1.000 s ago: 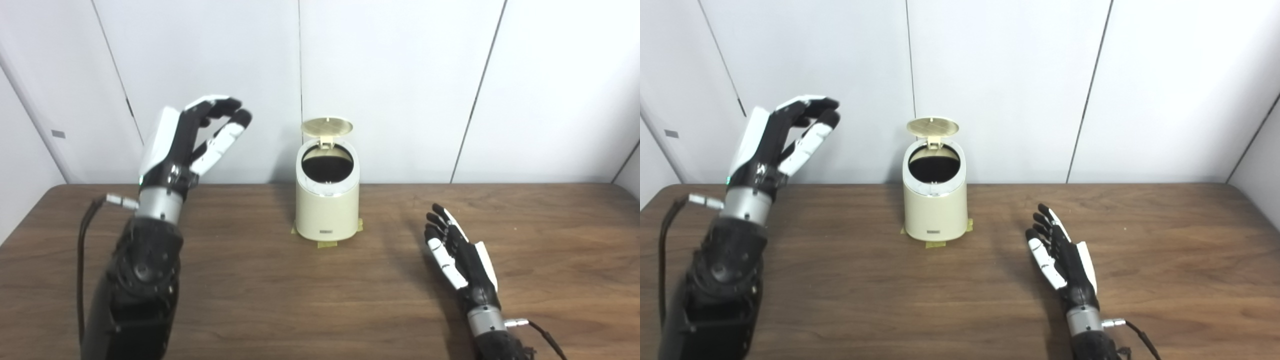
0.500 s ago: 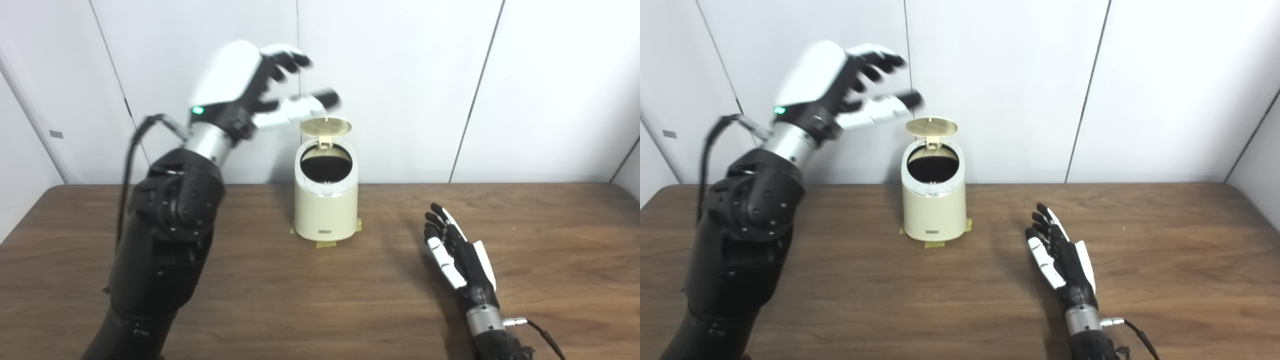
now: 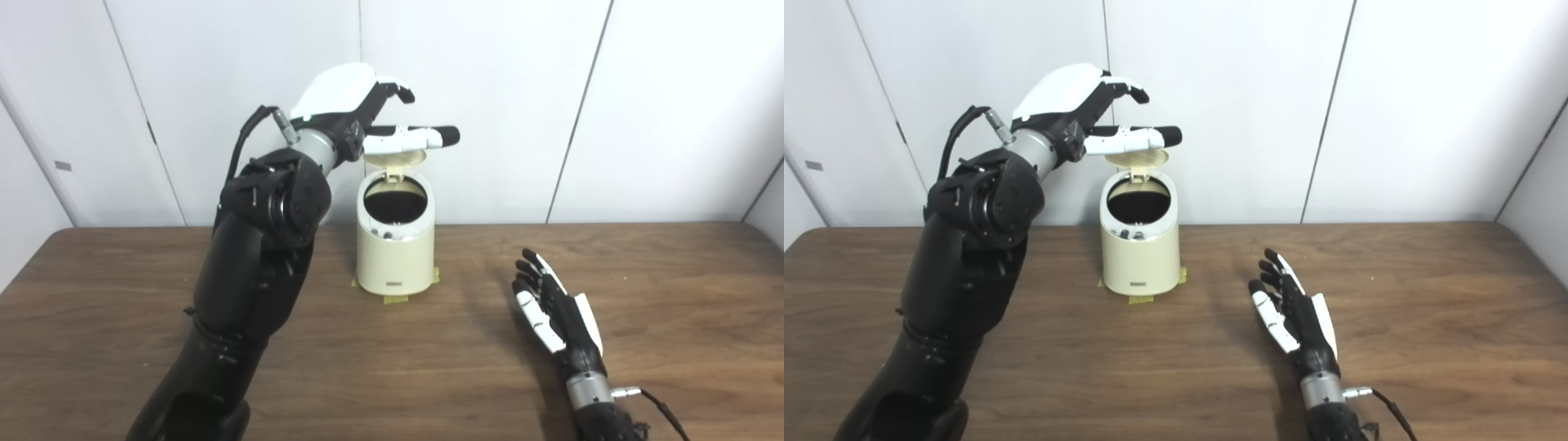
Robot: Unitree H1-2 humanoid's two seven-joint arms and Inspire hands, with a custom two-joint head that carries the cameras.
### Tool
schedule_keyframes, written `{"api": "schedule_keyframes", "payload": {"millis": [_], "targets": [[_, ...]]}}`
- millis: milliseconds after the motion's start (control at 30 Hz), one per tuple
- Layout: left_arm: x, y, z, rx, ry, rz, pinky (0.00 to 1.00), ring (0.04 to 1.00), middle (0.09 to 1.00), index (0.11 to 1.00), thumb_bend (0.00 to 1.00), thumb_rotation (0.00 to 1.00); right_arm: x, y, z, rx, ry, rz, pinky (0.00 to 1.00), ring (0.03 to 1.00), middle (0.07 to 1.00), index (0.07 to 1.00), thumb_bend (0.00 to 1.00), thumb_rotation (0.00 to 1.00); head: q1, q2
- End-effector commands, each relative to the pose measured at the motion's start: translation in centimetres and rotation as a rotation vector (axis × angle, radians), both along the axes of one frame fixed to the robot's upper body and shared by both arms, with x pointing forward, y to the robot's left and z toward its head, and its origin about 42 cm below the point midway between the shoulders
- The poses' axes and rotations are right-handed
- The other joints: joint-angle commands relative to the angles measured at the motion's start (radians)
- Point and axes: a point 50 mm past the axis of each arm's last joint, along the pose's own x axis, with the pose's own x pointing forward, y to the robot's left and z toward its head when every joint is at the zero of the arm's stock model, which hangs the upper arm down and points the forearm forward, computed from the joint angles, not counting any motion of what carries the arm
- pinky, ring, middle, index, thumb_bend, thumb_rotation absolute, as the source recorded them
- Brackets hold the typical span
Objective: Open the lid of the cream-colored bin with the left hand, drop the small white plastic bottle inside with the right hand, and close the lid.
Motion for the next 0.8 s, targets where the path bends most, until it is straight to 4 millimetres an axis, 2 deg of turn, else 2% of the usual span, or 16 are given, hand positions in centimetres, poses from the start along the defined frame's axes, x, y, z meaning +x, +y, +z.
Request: {"api": "schedule_keyframes", "payload": {"millis": [0, 200, 500, 767], "targets": [[0.0, -0.5, 3.0, 0.005, -0.102, 0.016, 1.00, 0.990, 0.925, 0.852, 0.94, 1.00, 0.4, 0.3, 0.2, 0.004, -0.022, 0.000, 0.76, 0.870, 0.884, 0.905, 0.17, 0.73, -0.001, 0.000], [0.8, -1.1, 2.2, 0.040, -0.085, 0.035, 1.00, 0.986, 0.912, 0.846, 0.98, 1.00, 0.3, 0.4, 0.3, -0.015, -0.015, -0.007, 0.77, 0.871, 0.881, 0.902, 0.18, 0.75, -0.002, -0.001], [2.1, -1.4, 1.6, 0.067, -0.051, 0.063, 1.00, 0.998, 0.914, 0.840, 0.97, 1.00, 0.2, 0.4, 0.2, -0.003, -0.019, -0.002, 0.76, 0.866, 0.883, 0.902, 0.17, 0.73, -0.006, -0.007], [2.5, -1.2, 1.1, 0.054, -0.015, 0.063, 1.00, 1.000, 0.931, 0.846, 0.95, 1.00, 0.2, 0.8, 0.1, 0.011, -0.029, 0.007, 0.75, 0.852, 0.872, 0.894, 0.15, 0.61, -0.009, -0.006]]}}
